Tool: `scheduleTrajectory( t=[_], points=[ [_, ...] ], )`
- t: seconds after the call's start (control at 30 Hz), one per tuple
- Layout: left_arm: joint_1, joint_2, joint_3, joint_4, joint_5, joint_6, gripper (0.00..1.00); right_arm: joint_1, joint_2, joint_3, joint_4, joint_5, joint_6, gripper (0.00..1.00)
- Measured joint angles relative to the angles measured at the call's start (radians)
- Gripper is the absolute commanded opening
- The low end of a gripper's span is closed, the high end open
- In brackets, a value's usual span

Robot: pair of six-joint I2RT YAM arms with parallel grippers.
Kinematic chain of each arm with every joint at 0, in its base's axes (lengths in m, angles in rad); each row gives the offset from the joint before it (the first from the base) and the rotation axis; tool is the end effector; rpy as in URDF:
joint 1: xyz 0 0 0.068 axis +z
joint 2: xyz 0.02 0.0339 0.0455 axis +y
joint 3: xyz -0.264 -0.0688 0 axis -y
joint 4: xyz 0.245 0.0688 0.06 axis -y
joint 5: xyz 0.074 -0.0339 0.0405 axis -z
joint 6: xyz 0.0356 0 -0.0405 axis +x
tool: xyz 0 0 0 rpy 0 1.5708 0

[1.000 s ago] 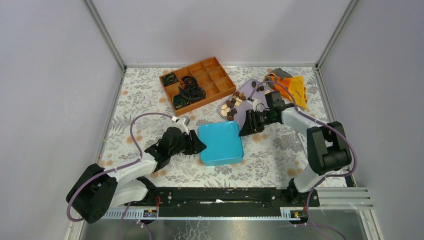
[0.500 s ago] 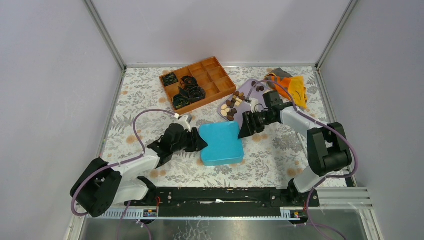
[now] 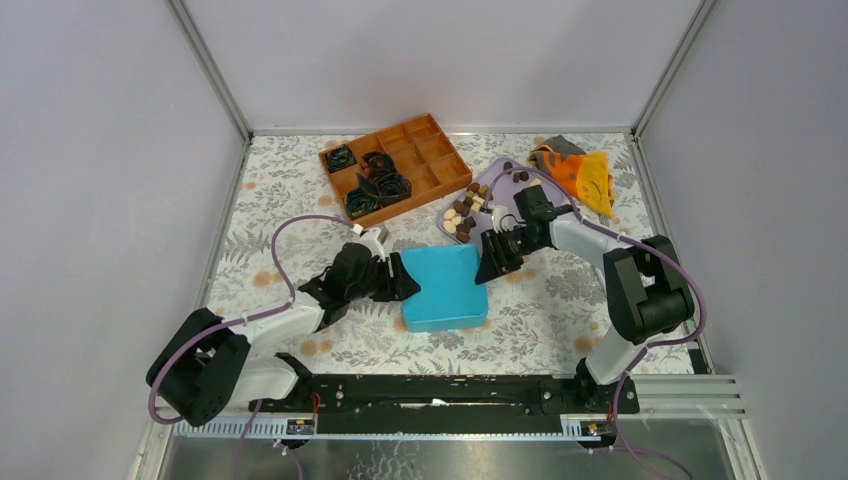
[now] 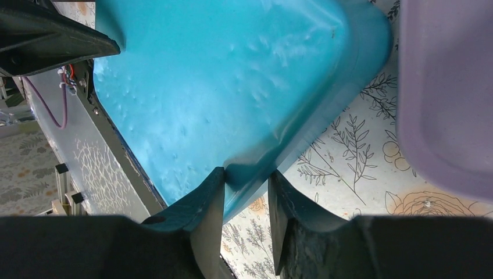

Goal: Pack the chocolate
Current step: Close the box lid on the packing box.

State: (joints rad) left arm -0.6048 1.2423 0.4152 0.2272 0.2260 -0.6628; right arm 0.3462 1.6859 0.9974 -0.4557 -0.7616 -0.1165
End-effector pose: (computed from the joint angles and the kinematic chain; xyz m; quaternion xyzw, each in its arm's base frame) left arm 0.1884 -0.1399 0.1623 0.0271 0.8800 -0.3549 0.3145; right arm 0.2917 0.1313 0.1756 -0.2846 0.8651 0.3834 0.1536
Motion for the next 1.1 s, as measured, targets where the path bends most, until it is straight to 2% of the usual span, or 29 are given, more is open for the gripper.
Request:
scheduleTrajectory(
  t=[0.1,0.27,0.63,0.73,0.83,0.93,1.1],
  points=[
    [0.0,-0.004,0.0,-0.002,0.002,0.0,0.65,0.0,0.0,0.0,0.0,-0.002,0.003,0.33],
    [0.0,-0.008,0.0,-0.006,-0.004,0.003,0.59,0.0,0.0,0.001,-0.001,-0.003,0.003,0.33],
    [0.002,0.01,0.0,0.0,-0.008,0.0,0.58,0.0,0.0,0.006,-0.011,0.005,-0.001,0.32],
    [0.004,0.019,0.0,0.013,-0.008,-0.006,0.58,0.0,0.0,0.015,-0.028,0.014,-0.011,0.38],
    [0.004,0.029,0.0,0.025,-0.008,-0.013,0.58,0.002,-0.002,0.021,-0.045,0.024,-0.039,0.51],
    [0.004,0.037,-0.001,0.037,-0.009,-0.019,0.58,0.005,-0.024,0.026,-0.058,0.073,-0.085,0.59],
    [0.004,0.049,-0.003,0.058,-0.009,-0.025,0.58,-0.023,-0.127,0.026,-0.086,0.128,-0.153,0.59]
  ],
)
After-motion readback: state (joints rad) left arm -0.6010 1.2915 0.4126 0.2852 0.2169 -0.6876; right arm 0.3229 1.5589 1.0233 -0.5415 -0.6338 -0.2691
